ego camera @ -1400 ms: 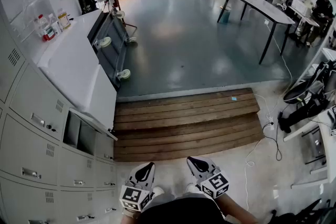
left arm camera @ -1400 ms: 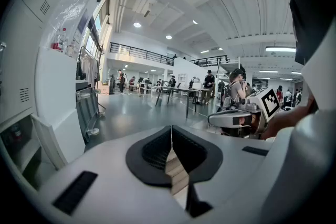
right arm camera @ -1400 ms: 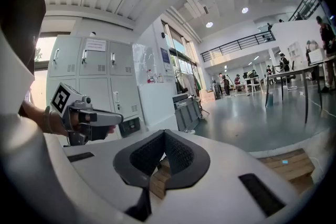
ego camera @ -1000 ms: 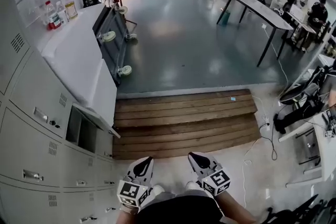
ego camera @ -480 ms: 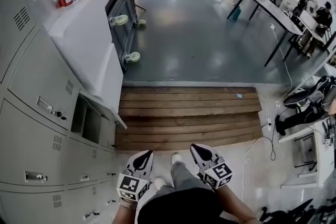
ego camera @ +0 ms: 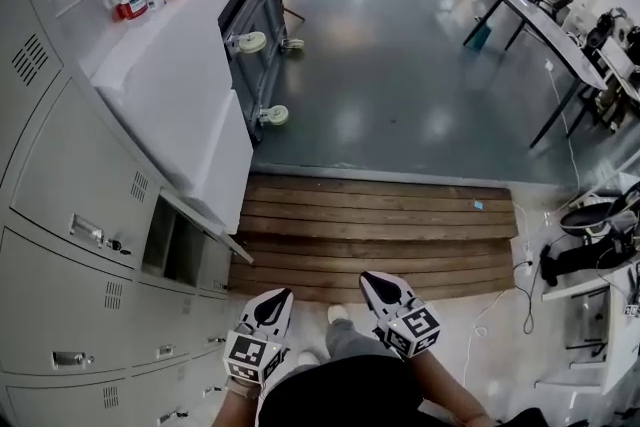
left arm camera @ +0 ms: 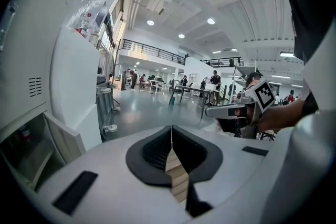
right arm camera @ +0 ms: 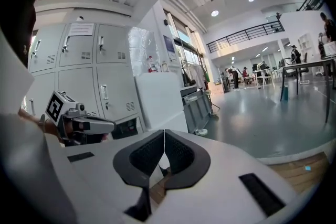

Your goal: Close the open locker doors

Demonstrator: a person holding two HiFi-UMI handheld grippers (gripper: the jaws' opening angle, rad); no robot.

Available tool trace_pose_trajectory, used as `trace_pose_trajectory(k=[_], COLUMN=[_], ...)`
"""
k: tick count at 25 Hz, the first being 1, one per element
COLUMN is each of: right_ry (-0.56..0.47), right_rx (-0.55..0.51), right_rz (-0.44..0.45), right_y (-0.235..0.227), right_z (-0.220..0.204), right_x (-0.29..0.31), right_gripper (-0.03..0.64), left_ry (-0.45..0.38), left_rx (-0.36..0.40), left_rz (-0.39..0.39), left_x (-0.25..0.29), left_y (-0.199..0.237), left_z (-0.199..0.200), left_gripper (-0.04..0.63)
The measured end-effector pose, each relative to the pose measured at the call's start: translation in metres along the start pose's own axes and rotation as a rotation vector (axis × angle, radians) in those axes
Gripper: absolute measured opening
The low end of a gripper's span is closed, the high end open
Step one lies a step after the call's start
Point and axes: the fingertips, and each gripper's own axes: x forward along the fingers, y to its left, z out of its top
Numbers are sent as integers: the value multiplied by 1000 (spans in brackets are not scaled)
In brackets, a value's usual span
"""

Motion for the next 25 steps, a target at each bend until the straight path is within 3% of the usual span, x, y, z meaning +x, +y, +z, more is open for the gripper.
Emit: trace_pose_trajectory(k=[5, 11, 15, 25], right_ry=[49, 91, 128, 248], right_rx=[-5, -30, -76, -148], right_rz=[93, 285, 427, 693], right_y=[-27, -32, -17, 61], right_z=[6, 13, 8, -23], right_x=[41, 92, 127, 196], right_gripper=[29, 31, 31, 32], left_ry=[7, 28, 26, 58], left_rx=[-18, -74, -121, -236], left_rz=[66, 244, 386, 633], left_x=[29, 34, 22, -46], left_y=[17, 46, 66, 98], left_z=[12, 17, 13, -22], left_gripper=[20, 20, 20, 20])
